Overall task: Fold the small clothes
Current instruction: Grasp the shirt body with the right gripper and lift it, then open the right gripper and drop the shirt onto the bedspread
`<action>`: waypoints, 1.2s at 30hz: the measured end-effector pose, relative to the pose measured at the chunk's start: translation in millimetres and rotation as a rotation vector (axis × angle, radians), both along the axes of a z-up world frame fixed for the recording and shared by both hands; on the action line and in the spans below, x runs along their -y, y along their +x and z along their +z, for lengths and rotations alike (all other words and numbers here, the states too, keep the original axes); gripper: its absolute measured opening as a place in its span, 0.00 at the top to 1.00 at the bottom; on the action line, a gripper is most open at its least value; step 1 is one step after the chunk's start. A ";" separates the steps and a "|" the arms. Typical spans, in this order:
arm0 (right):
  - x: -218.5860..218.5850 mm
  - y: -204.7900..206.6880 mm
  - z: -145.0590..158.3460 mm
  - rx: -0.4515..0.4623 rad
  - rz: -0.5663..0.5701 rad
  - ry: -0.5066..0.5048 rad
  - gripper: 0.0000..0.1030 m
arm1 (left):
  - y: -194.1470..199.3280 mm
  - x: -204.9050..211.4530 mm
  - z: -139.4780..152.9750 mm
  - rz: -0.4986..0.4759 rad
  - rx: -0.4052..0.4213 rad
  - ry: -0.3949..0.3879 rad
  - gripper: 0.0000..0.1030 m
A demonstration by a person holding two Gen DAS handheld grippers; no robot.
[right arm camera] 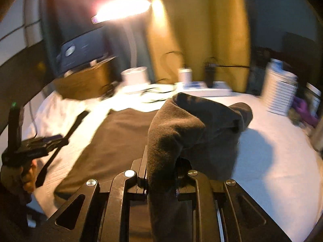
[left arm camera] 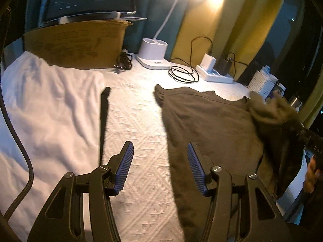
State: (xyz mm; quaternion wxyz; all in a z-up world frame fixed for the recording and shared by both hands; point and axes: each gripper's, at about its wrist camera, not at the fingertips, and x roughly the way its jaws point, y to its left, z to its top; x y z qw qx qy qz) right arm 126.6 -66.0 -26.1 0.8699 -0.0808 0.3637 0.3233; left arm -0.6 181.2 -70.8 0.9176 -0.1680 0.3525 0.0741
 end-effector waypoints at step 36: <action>13.2 -48.4 -45.5 -0.107 0.109 -0.080 0.27 | 52.5 135.1 1.7 -0.422 -0.083 0.159 0.38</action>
